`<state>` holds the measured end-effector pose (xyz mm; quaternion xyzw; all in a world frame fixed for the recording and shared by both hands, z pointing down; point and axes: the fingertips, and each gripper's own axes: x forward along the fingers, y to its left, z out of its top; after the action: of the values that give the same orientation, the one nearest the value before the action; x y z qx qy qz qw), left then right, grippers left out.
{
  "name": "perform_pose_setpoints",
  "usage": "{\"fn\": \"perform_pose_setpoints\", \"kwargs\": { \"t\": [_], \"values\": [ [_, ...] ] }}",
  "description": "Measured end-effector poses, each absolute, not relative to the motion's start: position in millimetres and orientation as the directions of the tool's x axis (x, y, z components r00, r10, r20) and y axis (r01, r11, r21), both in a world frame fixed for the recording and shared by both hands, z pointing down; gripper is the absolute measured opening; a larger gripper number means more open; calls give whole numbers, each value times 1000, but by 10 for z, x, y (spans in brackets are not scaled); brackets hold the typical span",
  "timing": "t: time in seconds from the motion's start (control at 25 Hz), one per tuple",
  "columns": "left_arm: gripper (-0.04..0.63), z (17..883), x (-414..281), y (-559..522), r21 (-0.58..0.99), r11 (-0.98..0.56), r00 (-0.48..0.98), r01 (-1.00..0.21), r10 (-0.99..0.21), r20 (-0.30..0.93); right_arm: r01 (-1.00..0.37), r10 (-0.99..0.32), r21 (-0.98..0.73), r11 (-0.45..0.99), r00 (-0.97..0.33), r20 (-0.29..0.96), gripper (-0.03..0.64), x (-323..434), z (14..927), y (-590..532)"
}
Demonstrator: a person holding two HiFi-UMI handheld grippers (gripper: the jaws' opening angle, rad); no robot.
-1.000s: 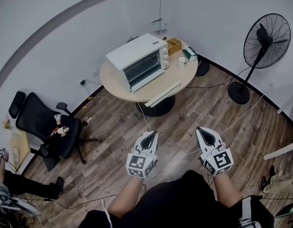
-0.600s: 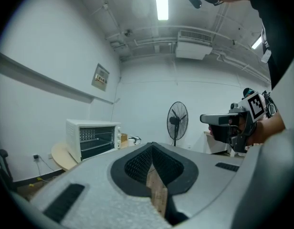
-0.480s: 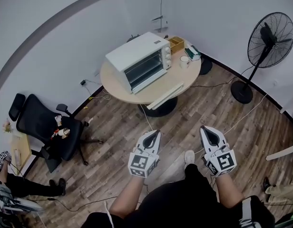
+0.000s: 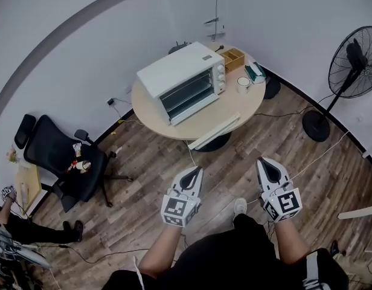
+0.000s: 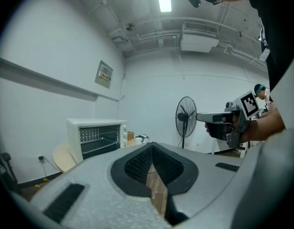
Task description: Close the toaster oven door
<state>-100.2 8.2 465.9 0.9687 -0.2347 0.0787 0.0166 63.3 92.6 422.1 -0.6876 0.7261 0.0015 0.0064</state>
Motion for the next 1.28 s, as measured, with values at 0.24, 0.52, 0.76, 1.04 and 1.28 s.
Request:
{"fn": "perform_pose_setpoints", "kwargs": {
  "t": [0.24,0.52,0.76,1.04,1.28],
  "values": [
    [5,4750,-677,-202,10,-870,855,-494,-484,187,-999,-998,-19,50,-50,-23,-2,1056,4215,534],
    [5,4786,-306,-507,35,-845,833,-533,-518,196,-993,-993,-21,119,-119,-2,-2,1456,4234,106],
    [5,4897,-185,-833,45,-765,753,-643,-620,221,-981,-982,29,190,-190,-13,-2,1690,4162,-210],
    [5,5073,-189,-1044,68,-678,671,-732,-701,240,-972,-972,16,234,-235,-15,-2,2082,4267,-566],
    [5,5141,-337,-1135,19,-608,590,-794,-763,263,-969,-969,-23,245,-244,-51,-2,2050,4325,-872]
  ]
}}
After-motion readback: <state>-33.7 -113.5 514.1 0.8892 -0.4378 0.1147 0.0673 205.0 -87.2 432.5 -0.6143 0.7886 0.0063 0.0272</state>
